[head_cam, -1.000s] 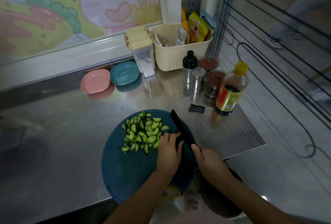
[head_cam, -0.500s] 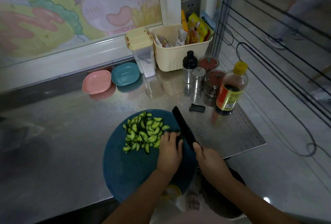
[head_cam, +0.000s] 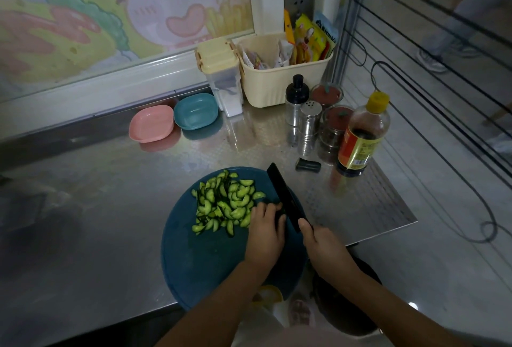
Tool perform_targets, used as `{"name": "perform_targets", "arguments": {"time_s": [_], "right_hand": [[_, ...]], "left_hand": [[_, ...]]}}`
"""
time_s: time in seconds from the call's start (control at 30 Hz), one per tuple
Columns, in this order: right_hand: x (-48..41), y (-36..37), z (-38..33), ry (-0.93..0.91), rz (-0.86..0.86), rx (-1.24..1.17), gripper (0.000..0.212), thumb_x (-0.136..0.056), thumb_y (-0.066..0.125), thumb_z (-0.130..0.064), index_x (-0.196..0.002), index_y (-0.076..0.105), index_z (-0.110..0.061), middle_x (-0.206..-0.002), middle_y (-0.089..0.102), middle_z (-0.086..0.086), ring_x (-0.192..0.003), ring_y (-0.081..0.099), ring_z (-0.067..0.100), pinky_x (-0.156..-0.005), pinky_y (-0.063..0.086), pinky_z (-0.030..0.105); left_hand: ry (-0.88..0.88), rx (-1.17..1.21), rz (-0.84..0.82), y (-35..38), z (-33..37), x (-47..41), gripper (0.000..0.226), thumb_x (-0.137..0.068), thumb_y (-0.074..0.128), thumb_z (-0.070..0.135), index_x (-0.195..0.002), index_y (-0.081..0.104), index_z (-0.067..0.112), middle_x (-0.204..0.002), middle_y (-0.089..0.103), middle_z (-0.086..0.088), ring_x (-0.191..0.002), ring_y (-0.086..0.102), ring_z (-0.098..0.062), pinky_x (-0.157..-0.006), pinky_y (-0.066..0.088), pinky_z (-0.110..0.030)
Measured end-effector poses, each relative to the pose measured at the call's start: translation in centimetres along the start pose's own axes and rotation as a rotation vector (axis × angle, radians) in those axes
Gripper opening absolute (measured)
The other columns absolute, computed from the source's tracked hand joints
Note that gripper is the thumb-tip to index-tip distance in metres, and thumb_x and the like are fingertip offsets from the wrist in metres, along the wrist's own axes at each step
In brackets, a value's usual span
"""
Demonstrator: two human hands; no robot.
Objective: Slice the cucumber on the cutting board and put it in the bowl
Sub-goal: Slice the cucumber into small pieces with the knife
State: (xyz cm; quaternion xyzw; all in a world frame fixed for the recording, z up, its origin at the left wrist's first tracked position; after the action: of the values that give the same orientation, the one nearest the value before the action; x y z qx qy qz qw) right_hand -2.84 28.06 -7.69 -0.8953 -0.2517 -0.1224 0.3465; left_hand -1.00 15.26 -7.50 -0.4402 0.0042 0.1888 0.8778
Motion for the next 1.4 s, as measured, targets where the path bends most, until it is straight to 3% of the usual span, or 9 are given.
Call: {"name": "perform_targets", "arguments": {"time_s": [0.17, 0.23, 0.37, 0.47, 0.57, 0.9, 1.13, 1.27, 1.4], "right_hand": [[-0.7, 0.3, -0.5, 0.003, -0.004, 0.087, 0.054, -0.100, 0.028, -0.043, -0.055, 0.040, -0.016, -0.054, 0.046, -0.003, -0.048, 0.043, 0.007, -0.047, 0.031, 0.017], [-0.7, 0.1, -0.8, -0.012, 0.009, 0.135, 0.054, -0.100, 0.026, -0.043, -0.060, 0.044, -0.012, -0.060, 0.050, 0.001, -0.054, 0.046, 0.011, -0.054, 0.033, 0.021], [-0.3, -0.3, -1.2, -0.028, -0.003, 0.139, 0.048, -0.102, 0.020, -0.039, -0.092, 0.054, -0.006, -0.072, 0.055, 0.006, -0.066, 0.047, 0.018, -0.068, 0.034, 0.028], [-0.1, -0.3, -0.8, -0.052, 0.021, 0.137, 0.054, -0.101, 0.023, -0.038, -0.072, 0.055, -0.007, -0.066, 0.057, 0.009, -0.064, 0.056, 0.021, -0.057, 0.035, 0.023], [0.1, -0.4, 0.0, -0.013, 0.018, -0.007, 0.058, -0.100, 0.028, -0.042, -0.052, 0.040, -0.012, -0.050, 0.044, 0.001, -0.047, 0.043, 0.012, -0.050, 0.035, 0.021], [0.7, -0.3, 0.1, -0.031, 0.034, -0.088, 0.058, -0.099, 0.031, -0.040, -0.047, 0.037, -0.014, -0.046, 0.040, -0.001, -0.042, 0.038, 0.007, -0.050, 0.032, 0.024], [1.0, 0.0, -0.8, -0.061, 0.002, 0.001, 0.044, -0.101, 0.032, -0.033, -0.057, 0.036, -0.026, -0.056, 0.045, 0.000, -0.057, 0.049, 0.019, -0.063, 0.044, 0.037], [0.8, 0.0, -0.6, -0.011, -0.025, 0.008, 0.045, -0.099, 0.027, -0.043, -0.061, 0.038, -0.022, -0.059, 0.044, -0.003, -0.057, 0.044, 0.015, -0.052, 0.034, 0.022], [0.1, 0.8, -0.9, -0.004, -0.061, 0.075, 0.044, -0.100, 0.022, -0.044, -0.081, 0.047, -0.013, -0.075, 0.049, 0.008, -0.074, 0.046, 0.020, -0.068, 0.034, 0.028]], "left_hand": [[0.001, 0.004, 0.003, 0.0, 0.0, -0.1, 0.035, -0.092, 0.036, 0.030, -0.107, 0.059, 0.008, -0.095, 0.052, -0.009, -0.087, 0.049, -0.022, -0.078, 0.034, -0.024], [0.018, 0.015, -0.011, -0.2, 0.2, 0.0, 0.036, -0.091, 0.037, 0.028, -0.112, 0.057, 0.006, -0.098, 0.051, -0.009, -0.091, 0.048, -0.021, -0.081, 0.036, -0.025], [0.095, -0.002, -0.046, -0.3, 0.6, 0.7, 0.042, -0.090, 0.037, 0.024, -0.124, 0.052, 0.005, -0.106, 0.051, -0.008, -0.098, 0.042, -0.016, -0.089, 0.035, -0.025], [0.076, 0.010, -0.048, -0.3, 0.5, 0.8, 0.039, -0.091, 0.036, 0.023, -0.123, 0.052, 0.007, -0.105, 0.050, -0.007, -0.097, 0.041, -0.015, -0.088, 0.035, -0.026], [0.069, 0.012, -0.051, -0.2, 0.5, 0.7, 0.037, -0.090, 0.036, 0.023, -0.119, 0.053, 0.008, -0.104, 0.049, -0.006, -0.096, 0.041, -0.015, -0.087, 0.034, -0.025], [0.066, 0.008, -0.041, -0.3, 0.4, 0.5, 0.035, -0.090, 0.036, 0.023, -0.115, 0.054, 0.007, -0.101, 0.049, -0.007, -0.094, 0.042, -0.017, -0.085, 0.035, -0.026], [0.058, 0.024, -0.034, -0.3, 0.3, 0.6, 0.036, -0.091, 0.036, 0.023, -0.116, 0.054, 0.006, -0.099, 0.050, -0.008, -0.092, 0.041, -0.016, -0.084, 0.035, -0.026], [0.059, 0.021, -0.032, -0.3, 0.3, 0.6, 0.035, -0.091, 0.037, 0.022, -0.115, 0.054, 0.005, -0.098, 0.051, -0.010, -0.091, 0.040, -0.017, -0.083, 0.034, -0.027], [0.051, 0.022, -0.033, -0.2, 0.2, 0.6, 0.035, -0.090, 0.037, 0.022, -0.115, 0.054, 0.004, -0.098, 0.051, -0.011, -0.092, 0.040, -0.016, -0.084, 0.033, -0.027]]}}
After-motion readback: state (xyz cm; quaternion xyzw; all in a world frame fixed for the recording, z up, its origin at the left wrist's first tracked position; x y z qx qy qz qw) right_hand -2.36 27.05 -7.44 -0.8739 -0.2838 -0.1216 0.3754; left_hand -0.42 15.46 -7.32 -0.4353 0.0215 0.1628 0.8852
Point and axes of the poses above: each hand's wrist, its own x-axis away from the middle knuckle, its own y-axis out of the palm, z = x × y, the point moved 9 cm from there along -x, towards the middle knuckle
